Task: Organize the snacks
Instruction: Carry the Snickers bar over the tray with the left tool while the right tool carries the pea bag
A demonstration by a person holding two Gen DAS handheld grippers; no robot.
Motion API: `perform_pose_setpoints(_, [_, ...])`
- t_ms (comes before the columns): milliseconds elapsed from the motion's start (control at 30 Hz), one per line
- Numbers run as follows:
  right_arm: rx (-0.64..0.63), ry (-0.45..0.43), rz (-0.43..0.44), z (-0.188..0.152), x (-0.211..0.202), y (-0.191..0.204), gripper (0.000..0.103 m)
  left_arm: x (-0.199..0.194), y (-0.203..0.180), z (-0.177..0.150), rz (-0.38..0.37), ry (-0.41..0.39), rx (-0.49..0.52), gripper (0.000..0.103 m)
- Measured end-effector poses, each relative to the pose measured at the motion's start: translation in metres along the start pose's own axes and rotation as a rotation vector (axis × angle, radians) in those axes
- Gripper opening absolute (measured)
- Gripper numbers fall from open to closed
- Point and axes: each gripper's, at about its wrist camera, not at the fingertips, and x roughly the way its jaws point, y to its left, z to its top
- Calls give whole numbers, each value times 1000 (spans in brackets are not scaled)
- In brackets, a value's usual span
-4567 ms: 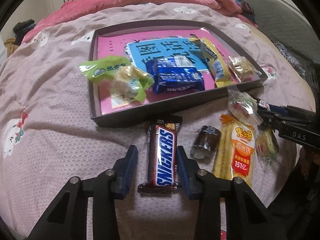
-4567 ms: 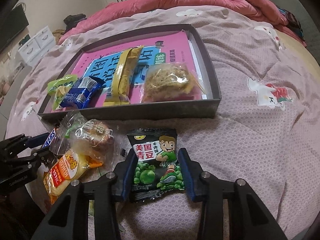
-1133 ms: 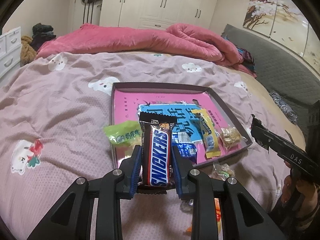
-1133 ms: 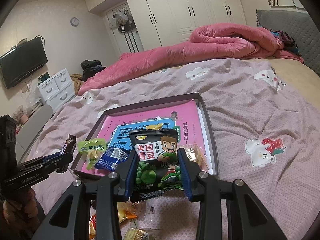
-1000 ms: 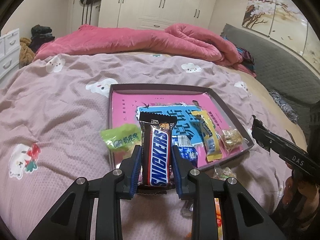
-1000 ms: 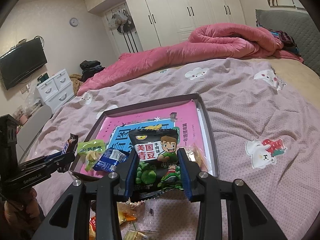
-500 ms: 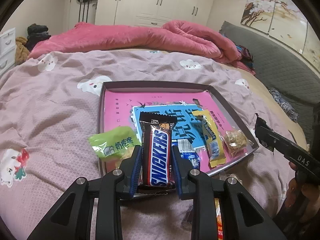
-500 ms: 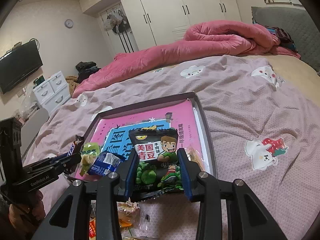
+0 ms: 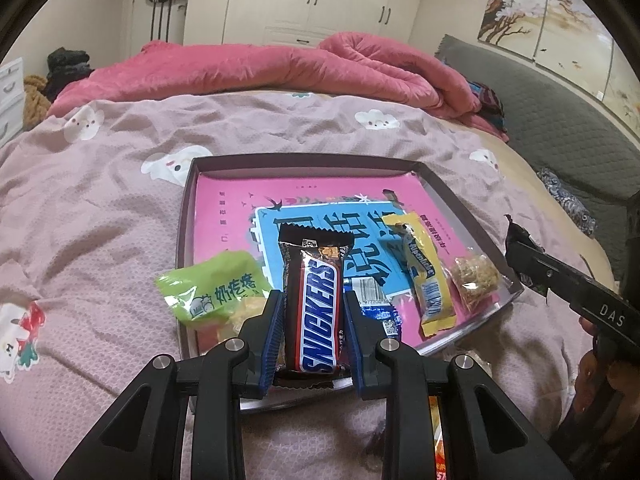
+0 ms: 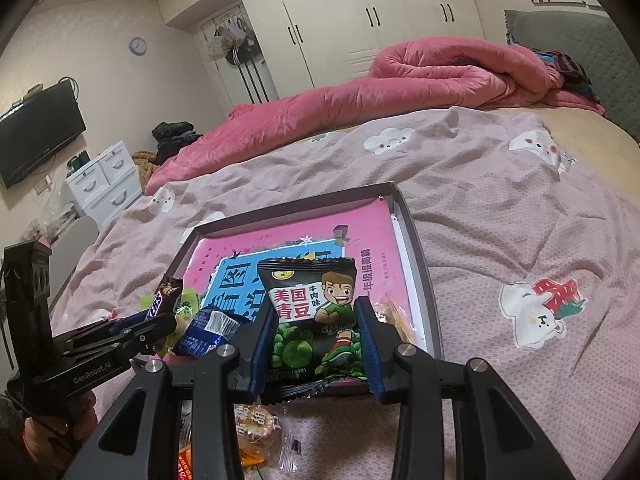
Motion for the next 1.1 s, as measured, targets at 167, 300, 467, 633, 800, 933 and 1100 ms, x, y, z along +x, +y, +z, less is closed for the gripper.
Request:
perform_pose_setpoints(167, [-5, 7, 7, 1, 3, 2, 39, 4, 2, 1, 5, 6, -2, 30])
perform_pose_setpoints(300, [-22, 22, 13, 0, 9, 5, 39, 6, 2, 2, 6, 7, -1, 30])
perform_pose_setpoints(467, [-38, 29, 18, 1, 17, 9, 39, 7, 1, 2, 4, 6, 2, 30])
perform_pose_setpoints(633, [-46, 41, 20, 2, 26, 12, 39, 9, 1, 2, -1, 9, 5, 30])
perform_pose_setpoints(800, [-50, 48, 18, 2, 31, 13, 39, 13, 0, 3, -7, 16, 5, 30])
perform_pose_setpoints(933, [-46, 54, 13, 2, 36, 12, 39, 15, 0, 3, -10, 20, 4, 30])
perform_pose_setpoints(1100, [-54, 62, 8, 3, 43, 13, 39, 17, -2, 3, -12, 26, 8, 29])
